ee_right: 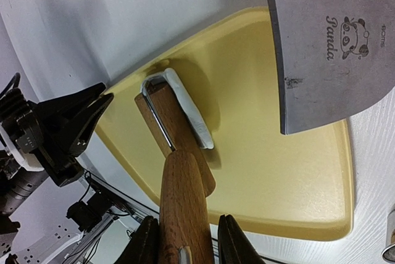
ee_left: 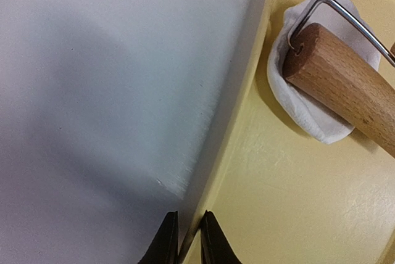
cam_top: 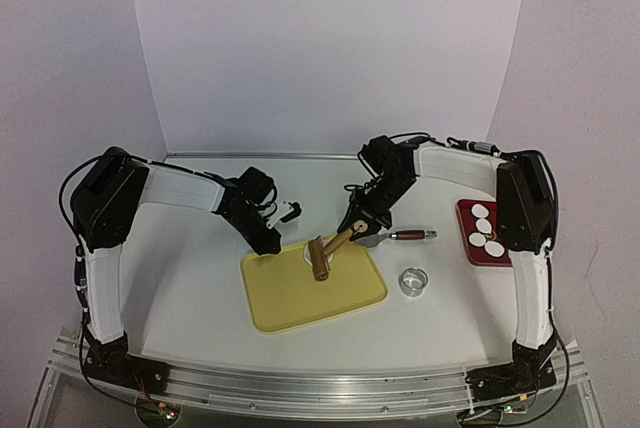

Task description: Roll out the dumpling wrappers from the dough

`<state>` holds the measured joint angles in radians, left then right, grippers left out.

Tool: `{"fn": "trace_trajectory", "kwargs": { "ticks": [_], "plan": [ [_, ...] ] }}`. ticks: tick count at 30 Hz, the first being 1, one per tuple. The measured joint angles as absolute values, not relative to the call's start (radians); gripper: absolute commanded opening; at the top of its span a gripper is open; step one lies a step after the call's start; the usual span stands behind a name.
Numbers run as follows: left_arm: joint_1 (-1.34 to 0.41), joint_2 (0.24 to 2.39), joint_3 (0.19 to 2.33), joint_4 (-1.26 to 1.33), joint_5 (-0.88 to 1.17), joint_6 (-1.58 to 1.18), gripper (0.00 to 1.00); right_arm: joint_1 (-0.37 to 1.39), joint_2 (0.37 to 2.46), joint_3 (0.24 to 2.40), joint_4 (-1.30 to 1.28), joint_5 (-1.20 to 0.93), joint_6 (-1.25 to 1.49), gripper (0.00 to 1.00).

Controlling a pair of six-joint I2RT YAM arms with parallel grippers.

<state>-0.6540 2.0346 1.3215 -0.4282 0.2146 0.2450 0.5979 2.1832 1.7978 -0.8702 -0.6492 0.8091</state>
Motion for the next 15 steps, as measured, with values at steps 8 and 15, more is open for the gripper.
{"fn": "trace_trajectory", "kwargs": {
  "ticks": [8, 15],
  "plan": [
    [-0.663, 2.029, 1.318, -0.428, 0.197, 0.265, 0.00, 0.601, 2.230, 1.862, -0.917, -0.655, 0.788, 0.00],
    [-0.663, 2.029, 1.321, -0.439, 0.200, 0.269, 0.00, 0.603, 2.263, 1.905, -0.944, -0.664, 0.768, 0.00]
  ]
}}
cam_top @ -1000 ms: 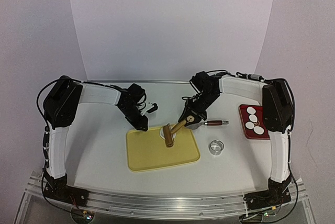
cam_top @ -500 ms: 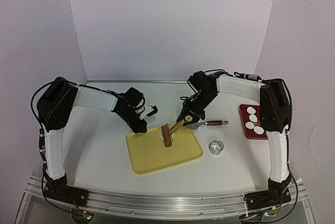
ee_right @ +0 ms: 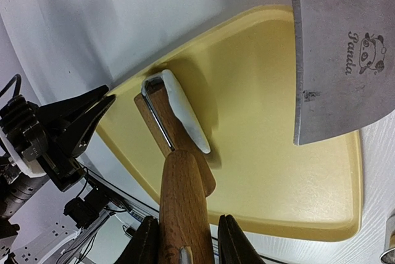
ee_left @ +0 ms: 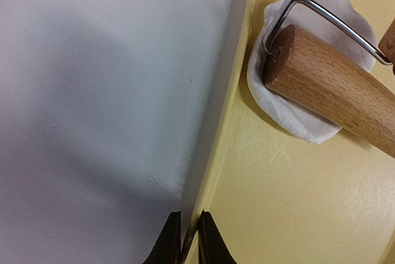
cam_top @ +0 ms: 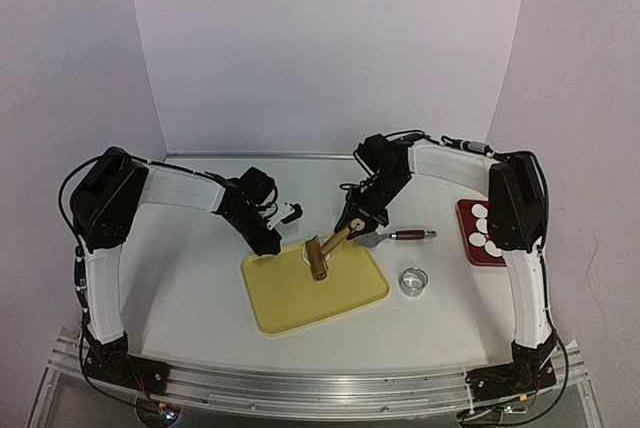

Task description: Roll out the dumpling wrappers from the dough

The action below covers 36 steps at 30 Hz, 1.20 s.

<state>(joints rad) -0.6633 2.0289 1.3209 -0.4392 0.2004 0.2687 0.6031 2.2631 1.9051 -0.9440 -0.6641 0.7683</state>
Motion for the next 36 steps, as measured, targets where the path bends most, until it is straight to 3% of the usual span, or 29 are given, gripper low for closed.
{"fn": "trace_trajectory", "kwargs": {
  "ticks": [36],
  "plan": [
    [-0.667, 2.036, 1.348, -0.506, 0.214, 0.255, 0.00, 0.652, 2.334, 2.006, -0.973, -0.672, 0.710, 0.00]
  ]
}}
